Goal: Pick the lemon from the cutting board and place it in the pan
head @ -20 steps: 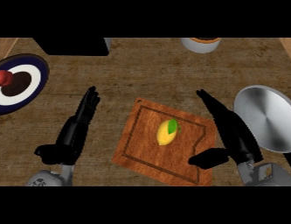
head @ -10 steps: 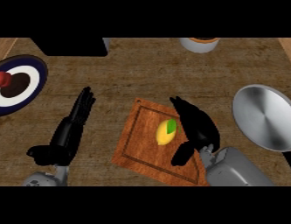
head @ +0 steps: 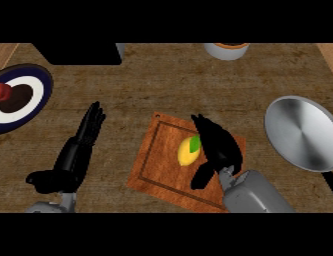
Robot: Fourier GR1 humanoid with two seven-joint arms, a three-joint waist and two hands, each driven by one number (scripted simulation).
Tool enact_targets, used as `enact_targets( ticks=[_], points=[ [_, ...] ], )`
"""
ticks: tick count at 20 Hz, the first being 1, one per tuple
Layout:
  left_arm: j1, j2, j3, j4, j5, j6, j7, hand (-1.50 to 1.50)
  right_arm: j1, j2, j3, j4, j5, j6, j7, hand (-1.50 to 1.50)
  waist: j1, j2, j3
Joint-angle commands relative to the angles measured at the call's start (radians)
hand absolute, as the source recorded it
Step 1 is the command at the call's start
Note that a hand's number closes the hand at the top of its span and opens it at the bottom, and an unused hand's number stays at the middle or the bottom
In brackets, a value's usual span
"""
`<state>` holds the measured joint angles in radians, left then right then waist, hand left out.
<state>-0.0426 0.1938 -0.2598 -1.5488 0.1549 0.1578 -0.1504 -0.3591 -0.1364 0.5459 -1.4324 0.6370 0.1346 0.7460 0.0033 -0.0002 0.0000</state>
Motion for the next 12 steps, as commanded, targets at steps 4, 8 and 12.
enact_targets(
  ticks=[4,8,12],
  points=[
    [0.051,-0.051,0.001,-0.043,-0.054,-0.012,0.007,0.0,0.058,0.061,-0.065,0.02,0.082,-0.032,-0.08,-1.5,-0.001,0.0,0.0],
    [0.053,-0.022,0.037,-0.119,-0.043,-0.047,0.091,0.0,-0.008,0.128,-0.114,0.187,0.112,-0.069,-0.155,-1.5,0.002,0.0,0.0],
    [0.001,-0.06,0.063,-0.058,-0.059,-0.055,0.079,0.0,-0.008,0.126,-0.148,0.213,0.131,-0.011,-0.164,-1.5,-0.001,0.0,0.0]
  ],
)
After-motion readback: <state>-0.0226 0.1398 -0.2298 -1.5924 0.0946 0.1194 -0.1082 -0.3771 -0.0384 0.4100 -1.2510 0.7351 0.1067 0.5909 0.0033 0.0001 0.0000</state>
